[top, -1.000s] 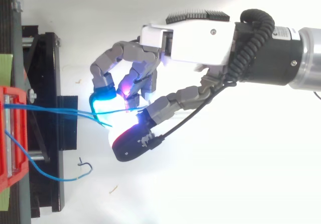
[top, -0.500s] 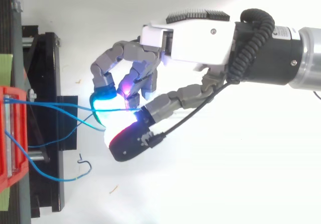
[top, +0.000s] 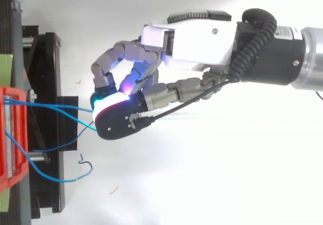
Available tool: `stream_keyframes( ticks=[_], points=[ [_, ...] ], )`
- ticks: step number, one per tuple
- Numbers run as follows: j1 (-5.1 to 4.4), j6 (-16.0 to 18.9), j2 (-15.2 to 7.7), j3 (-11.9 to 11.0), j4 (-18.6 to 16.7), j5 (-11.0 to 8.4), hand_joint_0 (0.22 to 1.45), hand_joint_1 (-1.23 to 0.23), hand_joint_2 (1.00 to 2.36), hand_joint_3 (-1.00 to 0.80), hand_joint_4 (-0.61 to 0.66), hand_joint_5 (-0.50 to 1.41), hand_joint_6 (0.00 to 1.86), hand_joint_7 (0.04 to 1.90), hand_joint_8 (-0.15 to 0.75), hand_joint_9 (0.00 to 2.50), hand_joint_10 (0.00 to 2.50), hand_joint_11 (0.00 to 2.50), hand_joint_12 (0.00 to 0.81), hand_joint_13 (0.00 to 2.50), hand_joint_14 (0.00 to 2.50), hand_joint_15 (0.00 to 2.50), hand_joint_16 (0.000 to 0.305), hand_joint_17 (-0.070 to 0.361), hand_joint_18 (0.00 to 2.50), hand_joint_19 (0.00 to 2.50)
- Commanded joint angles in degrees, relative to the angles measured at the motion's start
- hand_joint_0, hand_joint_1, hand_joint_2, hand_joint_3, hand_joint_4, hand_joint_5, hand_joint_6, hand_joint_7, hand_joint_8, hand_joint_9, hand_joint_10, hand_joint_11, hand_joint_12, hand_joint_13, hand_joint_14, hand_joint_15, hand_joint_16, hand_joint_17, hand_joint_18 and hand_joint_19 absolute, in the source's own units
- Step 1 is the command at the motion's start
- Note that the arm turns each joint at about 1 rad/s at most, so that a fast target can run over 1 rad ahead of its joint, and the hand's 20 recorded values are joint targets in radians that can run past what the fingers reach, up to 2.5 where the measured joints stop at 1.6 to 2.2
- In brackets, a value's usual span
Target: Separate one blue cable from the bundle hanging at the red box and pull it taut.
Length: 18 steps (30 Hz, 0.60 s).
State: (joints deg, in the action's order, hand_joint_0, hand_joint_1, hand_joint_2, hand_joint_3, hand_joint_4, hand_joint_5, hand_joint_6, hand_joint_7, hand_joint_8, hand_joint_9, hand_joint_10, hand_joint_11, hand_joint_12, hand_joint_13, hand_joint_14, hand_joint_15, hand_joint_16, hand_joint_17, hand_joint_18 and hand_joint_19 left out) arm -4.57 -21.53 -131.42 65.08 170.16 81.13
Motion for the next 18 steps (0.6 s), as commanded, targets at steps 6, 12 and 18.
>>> stream_keyframes(
  ticks=[6, 12, 18],
  points=[
    [0.0, 0.0, -0.1, 0.0, 0.0, -0.01, 0.6, -0.72, 1.01, -0.15, 0.14, -0.17, 0.9, 1.16, 0.39, 1.01, 0.02, 0.96, 0.432, 1.06, 0.02, 0.64, 0.061, 0.137, 1.14, 0.58],
    [-0.09, 0.0, -0.1, 0.0, 0.0, -0.01, 0.62, -0.79, 1.02, -0.15, 0.08, -0.18, 0.9, 1.25, 0.373, 0.98, 0.02, 0.97, 0.414, 1.04, 0.02, 0.64, 0.057, 0.127, 1.1, 0.59],
    [-0.09, 0.3, 0.0, 0.0, 0.0, -0.01, 0.66, -0.81, 1.02, -0.19, -0.01, -0.18, 0.92, 1.28, 0.349, 0.96, 0.02, 0.97, 0.392, 1.02, 0.02, 0.65, 0.052, 0.118, 1.06, 0.6]
  ],
)
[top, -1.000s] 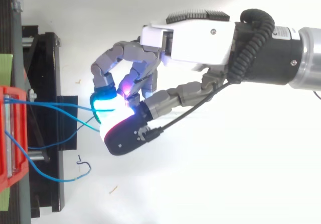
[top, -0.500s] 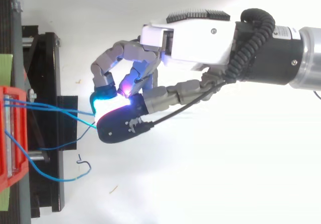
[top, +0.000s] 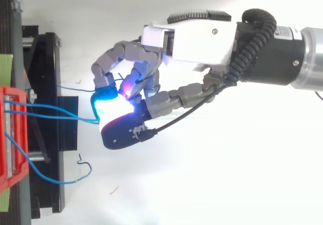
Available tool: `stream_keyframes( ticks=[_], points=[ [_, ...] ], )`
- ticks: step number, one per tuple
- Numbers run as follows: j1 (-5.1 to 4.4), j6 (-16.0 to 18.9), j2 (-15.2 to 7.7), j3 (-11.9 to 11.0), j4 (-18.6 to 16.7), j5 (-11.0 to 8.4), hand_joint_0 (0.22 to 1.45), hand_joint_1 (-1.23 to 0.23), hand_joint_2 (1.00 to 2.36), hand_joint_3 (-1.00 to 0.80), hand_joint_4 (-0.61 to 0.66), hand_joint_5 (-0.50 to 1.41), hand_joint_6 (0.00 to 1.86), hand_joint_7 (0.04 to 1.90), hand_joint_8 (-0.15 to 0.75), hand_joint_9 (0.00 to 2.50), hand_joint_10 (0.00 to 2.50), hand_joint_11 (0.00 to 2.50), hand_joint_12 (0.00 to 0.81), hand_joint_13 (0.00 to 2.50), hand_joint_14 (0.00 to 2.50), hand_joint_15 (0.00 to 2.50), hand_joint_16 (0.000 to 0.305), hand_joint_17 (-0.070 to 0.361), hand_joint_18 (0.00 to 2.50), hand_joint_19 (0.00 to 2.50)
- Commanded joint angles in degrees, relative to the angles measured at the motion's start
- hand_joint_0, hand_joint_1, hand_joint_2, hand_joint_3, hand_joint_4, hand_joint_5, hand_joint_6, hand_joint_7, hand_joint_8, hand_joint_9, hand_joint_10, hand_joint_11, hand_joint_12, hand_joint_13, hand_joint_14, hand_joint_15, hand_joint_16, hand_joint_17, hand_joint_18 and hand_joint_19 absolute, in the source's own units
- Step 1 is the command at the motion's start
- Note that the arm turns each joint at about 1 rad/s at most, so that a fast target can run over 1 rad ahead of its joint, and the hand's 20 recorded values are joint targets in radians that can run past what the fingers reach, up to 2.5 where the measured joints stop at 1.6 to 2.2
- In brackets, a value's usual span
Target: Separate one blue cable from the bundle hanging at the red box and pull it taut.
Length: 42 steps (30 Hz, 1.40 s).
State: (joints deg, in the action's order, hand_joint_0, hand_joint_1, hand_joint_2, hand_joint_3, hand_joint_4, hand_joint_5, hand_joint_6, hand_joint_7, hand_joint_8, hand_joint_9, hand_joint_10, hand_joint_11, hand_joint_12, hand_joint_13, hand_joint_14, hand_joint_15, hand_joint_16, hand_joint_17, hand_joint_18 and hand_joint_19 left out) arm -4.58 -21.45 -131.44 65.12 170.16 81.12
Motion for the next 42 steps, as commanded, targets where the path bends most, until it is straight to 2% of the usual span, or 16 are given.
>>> stream_keyframes(
  ticks=[1, 4, 7, 8, 11, 21, 24, 28, 36, 40, 42],
  points=[
    [0.01, 0.2, 0.0, 0.0, 0.0, -0.09, 0.67, -0.81, 1.02, -0.19, -0.03, -0.19, 0.92, 1.28, 0.348, 0.96, 0.02, 0.97, 0.391, 1.02, 0.02, 0.65, 0.052, 0.117, 1.06, 0.6],
    [0.01, 0.2, 0.0, 0.0, 0.0, -0.35, 0.71, -0.79, 1.01, -0.26, -0.13, -0.19, 0.93, 1.26, 0.337, 0.96, 0.02, 0.96, 0.387, 1.02, 0.02, 0.65, 0.051, 0.116, 1.05, 0.6],
    [0.01, 0.8, 0.0, 0.0, 0.0, -0.97, 0.76, -0.78, 1.01, -0.42, -0.18, -0.2, 0.93, 1.22, 0.322, 0.94, 0.02, 0.96, 0.383, 1.0, 0.02, 0.64, 0.051, 0.114, 1.03, 0.58],
    [0.01, 1.1, 0.0, 0.0, 0.0, -0.97, 0.78, -0.8, 1.0, -0.46, -0.2, -0.2, 0.93, 1.32, 0.318, 0.94, 0.02, 0.95, 0.38, 1.0, 0.02, 0.64, 0.05, 0.113, 1.02, 0.58],
    [0.01, 1.8, 0.0, 0.0, 0.0, -1.06, 0.79, -0.8, 1.0, -0.5, -0.23, -0.2, 0.93, 1.32, 0.315, 0.95, 0.02, 0.95, 0.379, 1.0, 0.02, 0.63, 0.05, 0.112, 1.02, 0.58],
    [0.01, 4.7, 0.0, 0.0, 0.0, -1.49, 0.82, -0.77, 1.0, -0.5, -0.31, -0.2, 0.93, 1.41, 0.311, 0.98, 0.02, 0.93, 0.373, 1.02, 0.02, 0.63, 0.049, 0.11, 1.01, 0.59],
    [0.01, 5.7, 0.0, 0.0, 0.0, -1.76, 0.82, -0.76, 1.0, -0.5, -0.36, -0.2, 0.93, 1.41, 0.306, 1.03, 0.02, 0.94, 0.363, 1.06, 0.02, 0.65, 0.048, 0.107, 1.03, 0.6],
    [0.01, 7.1, 0.0, 0.0, 0.2, -2.02, 0.83, -0.75, 1.0, -0.5, -0.37, -0.21, 0.94, 1.44, 0.294, 1.13, 0.02, 0.97, 0.359, 1.15, 0.02, 0.73, 0.047, 0.106, 1.03, 0.61],
    [0.1, 13.1, 0.0, 0.1, 0.1, -2.2, 0.84, -0.75, 1.0, -0.5, -0.36, -0.21, 0.94, 1.39, 0.295, 1.23, 0.02, 1.11, 0.363, 1.29, 0.03, 0.99, 0.047, 0.105, 1.03, 0.58],
    [0.18, 14.2, 0.0, 1.2, -0.2, -2.29, 0.83, -0.76, 1.0, -0.5, -0.35, -0.21, 0.94, 1.39, 0.291, 1.28, 0.02, 1.33, 0.372, 1.32, 0.03, 1.11, 0.045, 0.102, 1.01, 0.57],
    [0.18, 14.8, 0.0, 3.0, -1.0, -2.11, 0.83, -0.76, 1.0, -0.5, -0.35, -0.21, 0.94, 1.38, 0.286, 1.29, 0.02, 1.39, 0.366, 1.34, 0.03, 1.19, 0.045, 0.101, 1.01, 0.57]
  ],
)
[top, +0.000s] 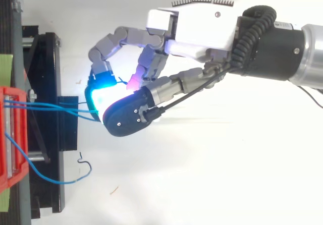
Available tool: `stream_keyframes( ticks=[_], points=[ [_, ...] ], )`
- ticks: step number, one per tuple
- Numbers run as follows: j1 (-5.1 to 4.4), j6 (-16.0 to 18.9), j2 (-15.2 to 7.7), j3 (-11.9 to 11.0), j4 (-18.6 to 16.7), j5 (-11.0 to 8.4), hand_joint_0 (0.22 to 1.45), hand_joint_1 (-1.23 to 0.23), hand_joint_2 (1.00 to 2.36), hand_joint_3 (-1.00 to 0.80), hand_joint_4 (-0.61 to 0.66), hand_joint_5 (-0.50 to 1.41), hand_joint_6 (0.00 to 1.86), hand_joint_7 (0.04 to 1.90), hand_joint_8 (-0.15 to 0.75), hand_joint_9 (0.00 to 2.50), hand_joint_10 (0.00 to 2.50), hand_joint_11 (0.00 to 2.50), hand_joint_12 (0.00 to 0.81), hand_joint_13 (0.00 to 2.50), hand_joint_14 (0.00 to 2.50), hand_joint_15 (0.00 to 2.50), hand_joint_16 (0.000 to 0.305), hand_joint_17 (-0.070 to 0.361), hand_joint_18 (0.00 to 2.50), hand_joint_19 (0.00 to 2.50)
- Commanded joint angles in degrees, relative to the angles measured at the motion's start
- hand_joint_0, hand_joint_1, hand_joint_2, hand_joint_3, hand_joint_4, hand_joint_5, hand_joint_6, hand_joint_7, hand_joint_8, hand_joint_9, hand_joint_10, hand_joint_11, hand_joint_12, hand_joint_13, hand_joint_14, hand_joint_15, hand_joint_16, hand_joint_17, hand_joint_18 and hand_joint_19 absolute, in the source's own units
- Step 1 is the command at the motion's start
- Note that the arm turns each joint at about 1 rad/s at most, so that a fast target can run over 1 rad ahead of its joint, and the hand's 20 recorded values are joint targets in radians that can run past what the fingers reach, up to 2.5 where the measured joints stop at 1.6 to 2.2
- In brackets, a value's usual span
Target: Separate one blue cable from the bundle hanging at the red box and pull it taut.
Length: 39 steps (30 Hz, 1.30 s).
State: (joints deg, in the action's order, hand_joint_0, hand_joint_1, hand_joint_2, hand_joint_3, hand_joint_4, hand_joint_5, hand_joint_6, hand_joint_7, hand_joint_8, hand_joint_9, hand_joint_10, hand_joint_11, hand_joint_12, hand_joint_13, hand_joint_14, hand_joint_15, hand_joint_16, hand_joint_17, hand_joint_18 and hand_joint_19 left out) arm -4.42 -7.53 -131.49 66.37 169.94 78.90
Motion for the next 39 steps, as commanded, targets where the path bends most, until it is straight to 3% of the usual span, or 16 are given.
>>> stream_keyframes(
  ticks=[1, 6, 10, 11, 12, 14, 15, 17, 25, 26, 28, 31, 33, 39],
  points=[
    [0.02, 0.9, 0.1, 1.9, -1.2, 0.11, 0.83, -0.76, 1.0, -0.5, -0.35, -0.21, 0.94, 1.37, 0.288, 1.29, 0.02, 1.42, 0.365, 1.34, 0.03, 1.24, 0.045, 0.1, 1.01, 0.57],
    [0.2, 1.2, 0.0, 2.1, -3.8, 0.02, 0.83, -0.76, 1.0, -0.5, -0.36, -0.21, 0.94, 1.37, 0.299, 1.29, 0.01, 1.47, 0.364, 1.39, 0.02, 1.5, 0.04, 0.09, 1.04, 0.68],
    [0.2, 1.2, 0.0, 2.1, -3.9, 0.02, 0.84, -0.77, 1.0, -0.5, -0.35, -0.21, 0.94, 1.36, 0.302, 1.28, 0.01, 1.48, 0.331, 1.48, 0.0, 1.75, 0.039, 0.088, 1.2, 1.0],
    [0.2, 1.2, 0.1, 2.1, -3.9, 0.02, 0.84, -0.77, 1.0, -0.5, -0.35, -0.21, 0.94, 1.37, 0.3, 1.28, 0.01, 1.5, 0.329, 1.47, 0.08, 1.76, 0.038, 0.085, 1.23, 1.08],
    [0.29, 1.2, 0.0, 2.1, -3.9, 0.11, 0.84, -0.77, 1.0, -0.5, -0.34, -0.21, 0.94, 1.37, 0.298, 1.31, 0.0, 1.58, 0.317, 1.42, 0.44, 1.7, 0.035, 0.079, 1.3, 1.21],
    [0.29, 1.2, 0.1, 2.1, -3.8, 0.2, 0.84, -0.77, 1.0, -0.5, -0.34, -0.21, 0.94, 1.36, 0.3, 1.31, 0.09, 1.61, 0.321, 1.39, 0.65, 1.68, 0.033, 0.074, 1.35, 1.35],
    [0.29, 1.2, 0.0, 2.1, -3.8, 0.2, 0.84, -0.76, 1.0, -0.5, -0.33, -0.21, 0.94, 1.37, 0.296, 1.3, 0.15, 1.6, 0.318, 1.34, 0.94, 1.61, 0.032, 0.072, 1.39, 1.48],
    [0.29, 1.2, 0.0, 2.1, -3.8, 0.2, 0.84, -0.76, 1.0, -0.5, -0.33, -0.21, 0.94, 1.36, 0.296, 1.28, 0.24, 1.58, 0.324, 1.33, 1.08, 1.59, 0.031, 0.071, 1.4, 1.55],
    [0.2, 1.2, 0.1, 2.1, -3.8, 0.2, 0.85, -0.76, 1.0, -0.5, -0.31, -0.21, 0.94, 1.35, 0.294, 1.24, 0.47, 1.51, 0.317, 1.26, 1.34, 1.57, 0.032, 0.072, 1.42, 1.58],
    [0.29, 1.2, 0.1, 2.1, -3.8, 0.11, 0.85, -0.76, 1.0, -0.5, -0.31, -0.21, 0.94, 1.35, 0.288, 1.23, 0.62, 1.48, 0.319, 1.25, 1.42, 1.56, 0.032, 0.073, 1.43, 1.59],
    [0.29, 1.2, 0.0, 2.1, -3.7, 0.02, 0.85, -0.76, 1.0, -0.5, -0.3, -0.21, 0.94, 1.34, 0.279, 1.22, 0.67, 1.48, 0.321, 1.23, 1.48, 1.56, 0.032, 0.072, 1.43, 1.6],
    [0.29, 1.2, 0.0, 2.1, -3.5, 0.02, 0.85, -0.76, 1.0, -0.5, -0.28, -0.21, 0.94, 1.33, 0.266, 1.18, 1.12, 1.42, 0.319, 1.21, 1.58, 1.52, 0.032, 0.073, 1.44, 1.61],
    [0.2, 1.2, 0.0, 2.1, -3.5, 0.11, 0.85, -0.76, 1.0, -0.5, -0.29, -0.21, 0.94, 1.33, 0.275, 1.16, 1.28, 1.4, 0.325, 1.21, 1.6, 1.53, 0.032, 0.073, 1.44, 1.61],
    [0.29, 0.9, 0.0, 2.2, -3.5, 0.11, 0.85, -0.76, 1.0, -0.5, -0.28, -0.21, 0.94, 1.33, 0.276, 1.15, 1.45, 1.38, 0.324, 1.2, 1.62, 1.53, 0.033, 0.075, 1.44, 1.61]
  ],
)
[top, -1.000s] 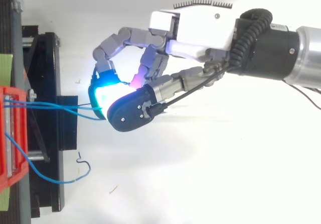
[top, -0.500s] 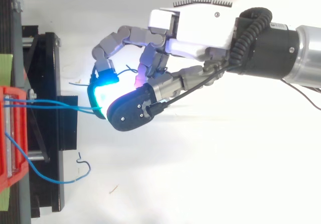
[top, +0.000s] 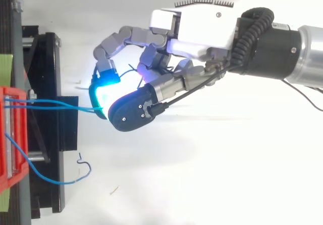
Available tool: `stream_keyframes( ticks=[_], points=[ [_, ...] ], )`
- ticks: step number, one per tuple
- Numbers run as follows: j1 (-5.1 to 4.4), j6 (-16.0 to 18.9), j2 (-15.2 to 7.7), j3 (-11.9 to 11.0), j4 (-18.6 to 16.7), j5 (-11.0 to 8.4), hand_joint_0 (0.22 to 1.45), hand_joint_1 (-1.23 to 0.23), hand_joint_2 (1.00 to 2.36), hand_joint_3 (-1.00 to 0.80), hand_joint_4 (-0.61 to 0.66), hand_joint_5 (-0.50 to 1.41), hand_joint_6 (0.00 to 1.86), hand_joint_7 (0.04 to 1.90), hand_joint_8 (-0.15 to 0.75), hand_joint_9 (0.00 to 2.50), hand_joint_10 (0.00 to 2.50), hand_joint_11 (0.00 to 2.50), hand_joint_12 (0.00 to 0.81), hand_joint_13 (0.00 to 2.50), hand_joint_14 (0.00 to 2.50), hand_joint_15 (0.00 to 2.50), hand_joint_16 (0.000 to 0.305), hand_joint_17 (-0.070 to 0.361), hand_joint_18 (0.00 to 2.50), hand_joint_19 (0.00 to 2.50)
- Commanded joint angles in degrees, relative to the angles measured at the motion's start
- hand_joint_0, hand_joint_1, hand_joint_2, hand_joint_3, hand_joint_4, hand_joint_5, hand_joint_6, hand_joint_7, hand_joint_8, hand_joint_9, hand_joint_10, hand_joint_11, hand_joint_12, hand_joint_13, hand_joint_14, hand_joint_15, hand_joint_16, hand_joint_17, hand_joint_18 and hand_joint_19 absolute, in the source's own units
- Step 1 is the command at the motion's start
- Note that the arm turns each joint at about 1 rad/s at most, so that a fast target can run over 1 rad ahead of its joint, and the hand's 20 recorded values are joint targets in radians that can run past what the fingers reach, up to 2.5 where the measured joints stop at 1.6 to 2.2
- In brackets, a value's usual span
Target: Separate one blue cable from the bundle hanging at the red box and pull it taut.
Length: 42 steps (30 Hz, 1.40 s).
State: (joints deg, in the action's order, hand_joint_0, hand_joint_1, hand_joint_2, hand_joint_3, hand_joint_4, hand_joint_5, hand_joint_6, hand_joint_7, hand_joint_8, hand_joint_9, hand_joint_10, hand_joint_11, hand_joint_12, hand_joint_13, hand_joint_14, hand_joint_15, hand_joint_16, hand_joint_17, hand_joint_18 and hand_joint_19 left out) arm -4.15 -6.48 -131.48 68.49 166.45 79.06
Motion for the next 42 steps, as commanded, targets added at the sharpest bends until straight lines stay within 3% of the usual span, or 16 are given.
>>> stream_keyframes(
  ticks=[1, 7, 9, 11, 12, 16, 21, 23, 26, 30, 37, 42],
  points=[
    [-0.07, -0.2, 0.0, 0.0, 0.0, -0.23, 0.85, -0.76, 1.0, -0.5, -0.28, -0.21, 0.94, 1.34, 0.274, 1.15, 1.47, 1.37, 0.324, 1.2, 1.63, 1.51, 0.033, 0.074, 1.44, 1.61],
    [-0.33, -2.5, 0.0, 0.2, 1.2, 0.21, 0.85, -0.76, 1.0, -0.5, -0.28, -0.21, 0.94, 1.33, 0.274, 1.14, 1.48, 1.37, 0.325, 1.19, 1.65, 1.51, 0.033, 0.074, 1.44, 1.61],
    [-0.42, -5.7, 0.1, 2.4, 1.4, 0.74, 0.85, -0.77, 1.0, -0.5, -0.28, -0.21, 0.94, 1.34, 0.277, 1.15, 1.49, 1.35, 0.328, 1.19, 1.64, 1.53, 0.033, 0.074, 1.44, 1.61],
    [-0.51, -6.4, 0.1, 3.4, -1.0, 1.36, 0.85, -0.77, 1.0, -0.5, -0.28, -0.21, 0.94, 1.34, 0.275, 1.14, 1.49, 1.36, 0.325, 1.19, 1.67, 1.5, 0.033, 0.074, 1.44, 1.61],
    [-0.42, -6.0, 0.2, 3.7, -3.0, 1.8, 0.85, -0.77, 1.0, -0.5, -0.28, -0.21, 0.94, 1.34, 0.275, 1.14, 1.49, 1.36, 0.328, 1.19, 1.67, 1.5, 0.033, 0.074, 1.44, 1.61],
    [-0.16, -5.2, 0.6, 3.8, -5.5, 2.32, 0.85, -0.77, 1.0, -0.5, -0.28, -0.21, 0.94, 1.34, 0.276, 1.14, 1.49, 1.36, 0.319, 1.19, 1.68, 1.49, 0.033, 0.074, 1.44, 1.61],
    [0.19, -3.6, 1.6, 3.8, -3.3, 3.29, 0.85, -0.77, 1.0, -0.5, -0.28, -0.21, 0.94, 1.34, 0.276, 1.15, 1.49, 1.37, 0.323, 1.19, 1.69, 1.5, 0.032, 0.073, 1.44, 1.61],
    [0.46, -2.4, 1.6, 4.1, -2.4, 4.78, 0.84, -0.78, 1.0, -0.48, -0.28, -0.21, 0.94, 1.34, 0.275, 1.15, 1.5, 1.36, 0.32, 1.19, 1.68, 1.52, 0.033, 0.074, 1.44, 1.62],
    [0.72, -2.0, 2.1, 5.6, -2.8, 5.66, 0.83, -0.79, 1.01, -0.43, -0.27, -0.2, 0.94, 1.36, 0.281, 1.16, 1.47, 1.38, 0.324, 1.19, 1.68, 1.51, 0.033, 0.074, 1.43, 1.63],
    [0.46, -0.9, 4.2, 10.3, -7.1, 4.34, 0.82, -0.8, 1.01, -0.34, -0.26, -0.2, 0.94, 1.42, 0.271, 1.15, 1.49, 1.4, 0.322, 1.18, 1.73, 1.5, 0.033, 0.073, 1.43, 1.64],
    [0.02, 2.4, 4.3, 10.8, -7.9, 1.62, 0.81, -0.8, 1.02, -0.23, -0.21, -0.2, 0.94, 1.48, 0.274, 1.12, 1.62, 1.36, 0.32, 1.16, 1.82, 1.49, 0.033, 0.074, 1.43, 1.66],
    [-0.33, 3.2, 4.3, 10.7, -8.0, 1.8, 0.8, -0.79, 1.02, -0.1, -0.17, -0.21, 0.96, 1.34, 0.277, 1.08, 1.71, 1.31, 0.323, 1.14, 1.88, 1.48, 0.033, 0.074, 1.43, 1.66]
  ],
)
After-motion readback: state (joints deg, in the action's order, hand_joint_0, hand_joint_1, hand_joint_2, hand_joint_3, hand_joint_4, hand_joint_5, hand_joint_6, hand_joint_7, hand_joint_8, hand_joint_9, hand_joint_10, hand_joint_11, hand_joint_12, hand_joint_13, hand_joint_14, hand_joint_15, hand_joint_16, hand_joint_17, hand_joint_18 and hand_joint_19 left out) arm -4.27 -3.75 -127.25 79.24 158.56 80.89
